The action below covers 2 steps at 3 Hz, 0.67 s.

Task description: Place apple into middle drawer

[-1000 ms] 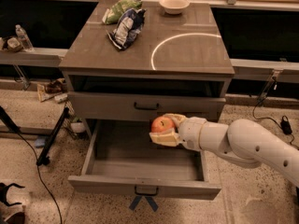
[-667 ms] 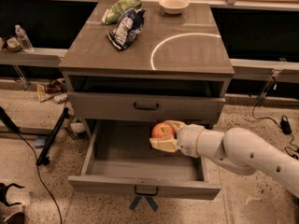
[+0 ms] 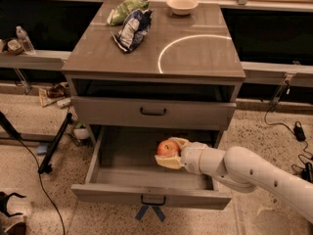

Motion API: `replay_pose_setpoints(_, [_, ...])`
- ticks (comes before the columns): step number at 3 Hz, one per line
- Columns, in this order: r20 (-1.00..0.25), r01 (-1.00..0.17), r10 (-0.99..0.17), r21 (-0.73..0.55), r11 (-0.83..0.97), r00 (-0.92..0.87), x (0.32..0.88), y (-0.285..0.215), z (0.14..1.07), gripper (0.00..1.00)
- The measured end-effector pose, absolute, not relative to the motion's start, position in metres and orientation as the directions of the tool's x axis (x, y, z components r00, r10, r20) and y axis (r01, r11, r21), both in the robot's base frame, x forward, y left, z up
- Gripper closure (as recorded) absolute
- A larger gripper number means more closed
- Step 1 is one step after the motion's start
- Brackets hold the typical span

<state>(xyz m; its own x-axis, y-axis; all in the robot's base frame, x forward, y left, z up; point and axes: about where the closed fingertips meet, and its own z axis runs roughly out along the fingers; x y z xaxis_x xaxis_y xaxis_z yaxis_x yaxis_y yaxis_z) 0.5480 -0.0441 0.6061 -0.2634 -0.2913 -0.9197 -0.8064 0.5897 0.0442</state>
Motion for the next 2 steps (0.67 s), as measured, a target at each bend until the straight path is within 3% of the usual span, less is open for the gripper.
replay_pose_setpoints(2, [-0.927,-0.848,-0.306,0.023,0.53,-0.216,0.566,-0.029,0.556,1.0])
